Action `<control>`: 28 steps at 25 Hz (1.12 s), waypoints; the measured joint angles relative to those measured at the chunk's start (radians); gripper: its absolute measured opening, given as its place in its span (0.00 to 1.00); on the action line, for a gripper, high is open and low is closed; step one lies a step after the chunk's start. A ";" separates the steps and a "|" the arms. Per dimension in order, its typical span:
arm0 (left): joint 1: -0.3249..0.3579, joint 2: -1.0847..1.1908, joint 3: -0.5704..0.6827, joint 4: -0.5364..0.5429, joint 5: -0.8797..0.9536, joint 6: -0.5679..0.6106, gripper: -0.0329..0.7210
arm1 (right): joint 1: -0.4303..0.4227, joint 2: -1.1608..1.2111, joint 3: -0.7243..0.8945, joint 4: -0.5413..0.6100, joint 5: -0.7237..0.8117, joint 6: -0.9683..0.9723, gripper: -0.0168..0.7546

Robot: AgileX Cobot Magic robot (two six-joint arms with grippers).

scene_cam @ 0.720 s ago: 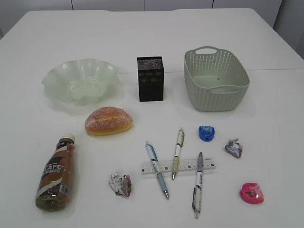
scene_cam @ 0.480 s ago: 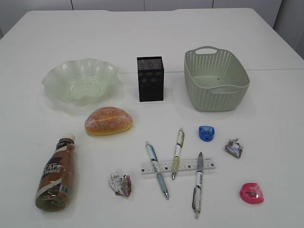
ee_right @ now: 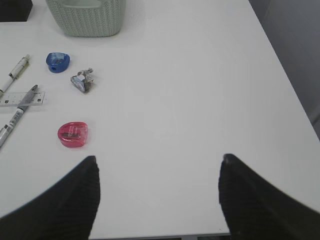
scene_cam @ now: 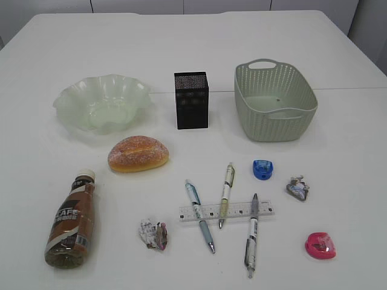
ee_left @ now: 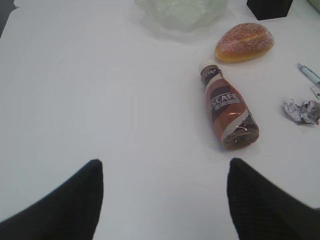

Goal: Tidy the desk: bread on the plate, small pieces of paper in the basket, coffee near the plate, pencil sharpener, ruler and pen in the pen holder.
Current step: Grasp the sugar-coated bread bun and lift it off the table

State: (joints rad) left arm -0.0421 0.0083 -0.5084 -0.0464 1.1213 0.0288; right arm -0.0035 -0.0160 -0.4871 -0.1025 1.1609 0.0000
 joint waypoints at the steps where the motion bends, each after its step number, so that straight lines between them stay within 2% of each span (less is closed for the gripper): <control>1: 0.000 0.000 0.000 0.000 0.000 0.000 0.79 | 0.000 0.000 0.000 0.000 0.000 0.000 0.77; 7: 0.000 0.013 -0.012 -0.002 0.029 0.000 0.78 | 0.000 0.000 0.000 0.000 0.000 0.000 0.77; 11: -0.004 0.101 -0.055 -0.004 0.125 0.000 0.74 | 0.000 0.000 0.000 0.000 0.000 0.000 0.77; 15: -0.010 0.174 -0.106 -0.006 0.147 0.000 0.72 | 0.000 0.000 0.000 0.000 0.000 0.000 0.77; 28: -0.030 0.581 -0.460 -0.047 0.149 0.000 0.71 | 0.000 0.000 0.000 0.000 0.000 0.000 0.77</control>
State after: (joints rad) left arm -0.0724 0.5892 -0.9686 -0.0936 1.2708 0.0288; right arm -0.0035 -0.0160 -0.4871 -0.1025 1.1609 0.0000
